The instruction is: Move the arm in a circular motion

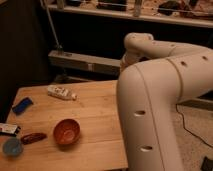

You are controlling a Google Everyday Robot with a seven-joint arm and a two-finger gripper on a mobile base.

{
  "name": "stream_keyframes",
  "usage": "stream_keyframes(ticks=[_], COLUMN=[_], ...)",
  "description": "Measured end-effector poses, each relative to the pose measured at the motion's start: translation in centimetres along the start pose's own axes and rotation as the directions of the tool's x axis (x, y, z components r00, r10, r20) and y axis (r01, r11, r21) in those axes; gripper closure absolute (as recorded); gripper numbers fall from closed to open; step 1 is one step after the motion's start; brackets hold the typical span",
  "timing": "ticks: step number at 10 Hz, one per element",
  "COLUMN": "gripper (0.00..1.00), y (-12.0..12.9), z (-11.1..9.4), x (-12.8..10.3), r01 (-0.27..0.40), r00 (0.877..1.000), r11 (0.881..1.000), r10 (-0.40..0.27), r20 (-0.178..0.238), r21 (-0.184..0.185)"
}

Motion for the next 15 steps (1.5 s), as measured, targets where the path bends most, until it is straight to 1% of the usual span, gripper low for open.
stream_keyframes(ticks=[1,2,3,4,5,6,7,8,9,10,11,12,13,14,15], gripper=[0.91,0.91,0.91,0.91,0.91,0.91,0.91,0.91,0.91,0.91,0.91,0.88,0.78,0.7,0.6], y=[2.7,6.7,9.8,12.9,15.5,18.3,20.2,21.5,22.4,23.1,23.8,24.3,24.4,24.4,24.4], z=[0.4,0.7,0.7,0.7,0.5,0.5,0.4,0.3,0.3,0.3,0.3,0.2,0.2,0.2,0.2], x=[-0.3,-0.6,-0.6,0.0,0.8,2.4,4.2,6.5,8.9,11.4,14.2,16.5,17.5,17.6,17.5], r01=[0.078,0.195,0.282,0.368,0.44,0.519,0.574,0.61,0.638,0.666,0.696,0.72,0.729,0.731,0.732], r00=[0.997,0.981,0.959,0.929,0.898,0.854,0.817,0.789,0.765,0.736,0.701,0.67,0.656,0.654,0.654], r11=[0.997,0.981,0.959,0.929,0.898,0.855,0.819,0.791,0.768,0.742,0.71,0.682,0.67,0.669,0.668], r10=[-0.078,-0.194,-0.282,-0.368,-0.44,-0.518,-0.574,-0.611,-0.641,-0.671,-0.704,-0.731,-0.742,-0.743,-0.744], r20=[-0.011,-0.02,-0.024,-0.031,-0.033,-0.043,-0.047,-0.057,-0.069,-0.088,-0.113,-0.132,-0.139,-0.14,-0.14], r21=[0.009,0.022,0.025,0.022,0.013,-0.002,-0.02,-0.041,-0.061,-0.083,-0.108,-0.129,-0.137,-0.138,-0.136])
